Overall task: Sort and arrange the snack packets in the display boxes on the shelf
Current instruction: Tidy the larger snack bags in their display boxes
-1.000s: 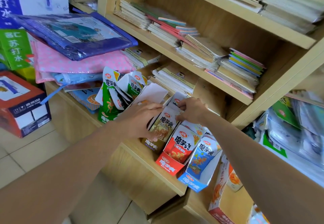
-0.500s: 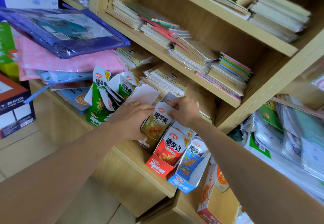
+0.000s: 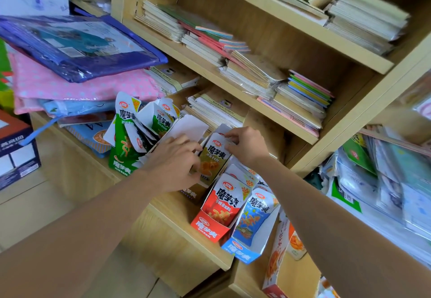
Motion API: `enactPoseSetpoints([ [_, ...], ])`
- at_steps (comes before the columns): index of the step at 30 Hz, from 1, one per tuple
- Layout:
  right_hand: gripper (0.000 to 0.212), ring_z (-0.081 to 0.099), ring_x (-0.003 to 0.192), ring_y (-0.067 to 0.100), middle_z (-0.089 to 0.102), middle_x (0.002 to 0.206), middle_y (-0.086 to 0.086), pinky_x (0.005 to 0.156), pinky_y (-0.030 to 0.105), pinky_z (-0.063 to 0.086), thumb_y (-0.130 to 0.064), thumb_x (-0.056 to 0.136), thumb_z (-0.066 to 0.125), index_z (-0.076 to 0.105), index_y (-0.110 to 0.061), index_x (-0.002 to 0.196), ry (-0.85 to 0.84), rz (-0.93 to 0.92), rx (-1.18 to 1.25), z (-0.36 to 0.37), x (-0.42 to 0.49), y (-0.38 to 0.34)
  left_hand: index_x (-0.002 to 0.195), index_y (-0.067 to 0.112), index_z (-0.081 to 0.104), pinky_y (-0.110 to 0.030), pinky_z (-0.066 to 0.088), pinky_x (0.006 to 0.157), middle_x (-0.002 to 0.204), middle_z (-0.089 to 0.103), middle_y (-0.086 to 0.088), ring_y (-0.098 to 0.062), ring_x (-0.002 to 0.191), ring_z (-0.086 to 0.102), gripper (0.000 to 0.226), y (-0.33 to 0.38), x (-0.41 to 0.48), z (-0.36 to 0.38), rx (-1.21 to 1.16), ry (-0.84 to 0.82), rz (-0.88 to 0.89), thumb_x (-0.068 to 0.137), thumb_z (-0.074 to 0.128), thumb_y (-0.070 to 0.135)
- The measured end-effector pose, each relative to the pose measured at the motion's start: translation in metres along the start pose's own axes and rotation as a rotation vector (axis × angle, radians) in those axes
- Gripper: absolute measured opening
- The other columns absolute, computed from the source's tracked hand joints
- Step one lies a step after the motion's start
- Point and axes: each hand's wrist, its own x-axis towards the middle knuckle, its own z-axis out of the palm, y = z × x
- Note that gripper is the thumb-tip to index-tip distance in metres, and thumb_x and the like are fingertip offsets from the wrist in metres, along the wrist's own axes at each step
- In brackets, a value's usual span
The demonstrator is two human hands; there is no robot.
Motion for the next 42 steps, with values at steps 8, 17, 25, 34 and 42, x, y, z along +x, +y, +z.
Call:
enactPoseSetpoints([
  [8, 0.054, 0.062, 0.088, 0.013, 0.063, 0.112, -0.004, 0.082, 0.034, 0.056, -0.028, 0.078, 0.084, 0.063, -0.020, 0.127, 0.112, 0.048, 0.094, -0.009, 0.004, 0.020, 0.149, 0.032, 0.043, -0.046, 0.038, 0.104, 0.156, 0.037, 0.005, -0.026, 0.135, 0.032, 0.054, 0.006, 0.021, 0.017, 0.091, -0.067, -0.020, 0.097, 0.055, 0.039],
  [17, 0.037, 0.066, 0.095, 0.011, 0.072, 0.106, -0.004, 0.086, 0.029, 0.056, -0.019, 0.081, 0.081, 0.073, -0.019, 0.117, -0.018, 0.138, 0.242, -0.008, 0.017, 0.026, 0.152, 0.031, 0.035, -0.049, 0.034, 0.104, 0.161, 0.028, 0.007, -0.029, 0.136, 0.030, 0.054, 0.013, 0.035, 0.029, 0.091, -0.132, -0.082, 0.101, 0.047, 0.042],
  [25, 0.033, 0.064, 0.092, 0.011, 0.067, 0.102, -0.006, 0.080, 0.029, 0.055, -0.019, 0.079, 0.083, 0.071, -0.021, 0.110, -0.052, 0.116, 0.256, -0.010, 0.014, 0.028, 0.153, 0.034, 0.037, -0.048, 0.032, 0.109, 0.162, 0.028, 0.008, -0.028, 0.139, 0.025, 0.055, 0.010, 0.029, 0.023, 0.011, -0.085, -0.059, 0.101, 0.052, 0.035],
  [34, 0.033, 0.057, 0.110, 0.016, 0.063, 0.123, -0.003, 0.089, 0.033, 0.051, -0.023, 0.085, 0.077, 0.070, -0.023, 0.117, 0.072, -0.126, 0.028, -0.010, -0.001, 0.009, 0.132, 0.031, 0.065, -0.037, 0.046, 0.097, 0.127, 0.065, 0.011, -0.017, 0.118, 0.048, 0.040, -0.017, 0.013, -0.004, -0.231, 0.112, -0.014, 0.094, 0.065, 0.021],
  [42, 0.036, 0.050, 0.123, 0.020, 0.063, 0.131, -0.008, 0.104, 0.046, 0.033, -0.036, 0.090, 0.067, 0.065, -0.028, 0.126, 0.003, -0.197, -0.145, -0.003, -0.025, -0.028, 0.116, 0.024, 0.074, -0.025, 0.045, 0.074, 0.105, 0.069, 0.008, -0.014, 0.099, 0.058, 0.028, -0.046, -0.030, -0.037, -0.304, 0.267, -0.156, 0.090, 0.069, 0.013],
])
